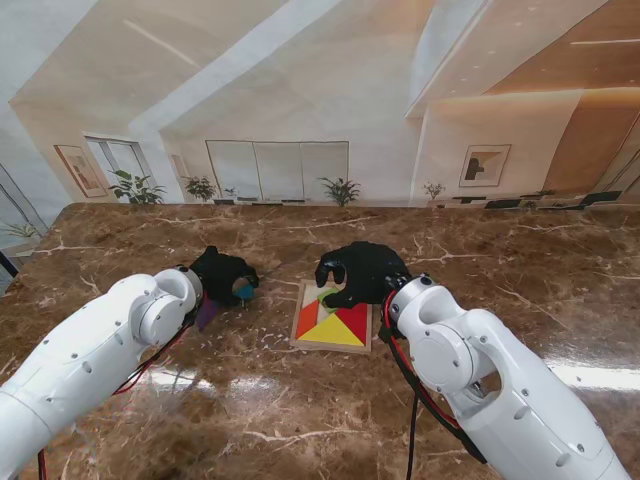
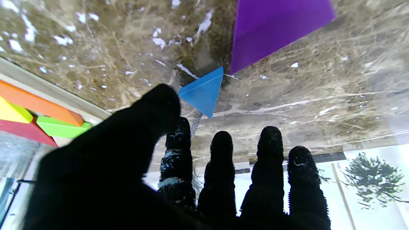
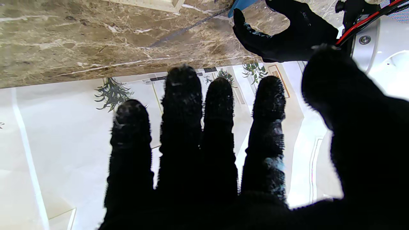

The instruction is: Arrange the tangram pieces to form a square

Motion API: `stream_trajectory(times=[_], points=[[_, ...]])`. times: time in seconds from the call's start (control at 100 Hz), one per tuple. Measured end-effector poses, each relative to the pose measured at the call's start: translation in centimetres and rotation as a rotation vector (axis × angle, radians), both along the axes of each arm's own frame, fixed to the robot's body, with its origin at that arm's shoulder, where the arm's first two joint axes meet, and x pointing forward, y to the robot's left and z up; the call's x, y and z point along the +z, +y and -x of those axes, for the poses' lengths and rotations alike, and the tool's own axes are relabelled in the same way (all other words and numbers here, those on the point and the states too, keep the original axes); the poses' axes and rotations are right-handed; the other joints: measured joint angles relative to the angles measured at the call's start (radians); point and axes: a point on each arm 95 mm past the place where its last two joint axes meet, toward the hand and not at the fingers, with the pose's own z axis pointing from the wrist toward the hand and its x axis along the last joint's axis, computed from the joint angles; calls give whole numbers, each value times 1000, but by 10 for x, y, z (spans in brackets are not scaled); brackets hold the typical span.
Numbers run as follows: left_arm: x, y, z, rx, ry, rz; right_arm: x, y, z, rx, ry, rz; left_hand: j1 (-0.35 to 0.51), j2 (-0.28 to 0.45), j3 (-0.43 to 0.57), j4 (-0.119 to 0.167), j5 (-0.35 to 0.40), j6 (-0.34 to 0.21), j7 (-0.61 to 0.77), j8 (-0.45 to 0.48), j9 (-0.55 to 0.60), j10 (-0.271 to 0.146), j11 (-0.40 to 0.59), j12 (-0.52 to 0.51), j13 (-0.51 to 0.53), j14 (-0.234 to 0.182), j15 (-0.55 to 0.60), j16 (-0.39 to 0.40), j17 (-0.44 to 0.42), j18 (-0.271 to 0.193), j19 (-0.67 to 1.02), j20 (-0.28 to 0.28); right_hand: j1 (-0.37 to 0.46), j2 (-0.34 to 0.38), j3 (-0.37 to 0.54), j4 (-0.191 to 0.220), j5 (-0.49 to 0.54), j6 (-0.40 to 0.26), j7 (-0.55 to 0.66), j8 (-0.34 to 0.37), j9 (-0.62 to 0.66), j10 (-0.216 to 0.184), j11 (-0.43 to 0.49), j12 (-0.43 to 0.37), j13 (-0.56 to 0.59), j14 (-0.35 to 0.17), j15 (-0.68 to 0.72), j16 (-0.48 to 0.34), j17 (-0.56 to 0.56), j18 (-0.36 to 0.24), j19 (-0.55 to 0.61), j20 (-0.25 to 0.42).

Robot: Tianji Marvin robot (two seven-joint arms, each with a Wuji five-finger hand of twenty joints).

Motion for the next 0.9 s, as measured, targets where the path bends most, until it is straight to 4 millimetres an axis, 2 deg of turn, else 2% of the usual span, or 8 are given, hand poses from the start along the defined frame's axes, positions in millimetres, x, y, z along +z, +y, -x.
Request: stream_trajectory(times=[0.07,0.14,0.22,0.25,0.35,0.51,0.66,0.9], points=[[0,0,-3,-34,9,-23,0,0,0,2,6,0,11,0,21,0,0,-7,6,1,25,-27,-9,-26,0,-1,0,-15,9,-1,4,-2,0,0,0,0,0,0,0,0,0,0,0,0,0,0,0,0,1,0,0,0],[-1,2,-7,-60,17,-41,0,0,0,3,11,-2,21,-11,40,0,0,-10,6,1,41,-45,-17,-47,-13,-10,-49,-51,10,-2,4,-4,0,0,0,0,0,0,0,0,0,1,0,0,0,0,0,0,1,0,0,0],[-1,5,-10,-67,23,-54,-1,0,0,4,13,-1,21,-11,50,0,0,-16,6,1,41,-48,-17,-58,-13,-13,-57,-58,10,-5,4,-5,0,0,0,0,0,0,0,0,0,3,0,-1,0,0,0,0,1,0,0,0],[-2,6,-11,-67,24,-58,-1,0,0,4,14,-1,45,-23,57,0,0,-19,6,1,41,-50,-17,-59,-13,-13,-63,-68,10,-11,4,-6,0,0,0,0,0,0,0,-1,0,4,0,-1,0,0,0,0,1,0,0,0],[-2,8,-14,-69,21,-64,-1,0,1,4,16,0,32,-34,59,0,0,-20,7,2,41,-57,-16,-61,-36,-17,-87,-79,10,-11,4,-30,0,0,0,0,0,1,-1,-7,0,8,-1,-2,0,0,0,0,1,0,1,0],[-7,11,-16,-99,-27,-75,-1,1,1,3,17,0,32,-40,60,0,0,-30,20,3,41,-60,-16,-69,-48,-31,-90,-79,10,-23,3,-30,0,0,0,0,0,1,-1,-7,0,8,-1,-2,0,0,0,0,4,0,2,0],[-11,13,-17,-114,-28,-88,-1,1,0,2,20,-4,43,-50,64,0,-31,-34,32,15,53,-60,4,-69,-48,-32,-87,-79,10,-24,3,-30,0,0,0,0,0,1,-1,-8,1,8,-1,-2,0,0,0,0,6,0,6,0],[-15,17,-18,-104,-46,-72,-2,0,0,-1,23,-8,43,-59,64,0,-11,-37,82,38,53,-60,18,-59,-47,-32,-51,-79,14,-24,41,-30,0,0,0,0,0,11,-5,-8,2,8,-1,-2,0,0,0,0,7,0,8,0]])
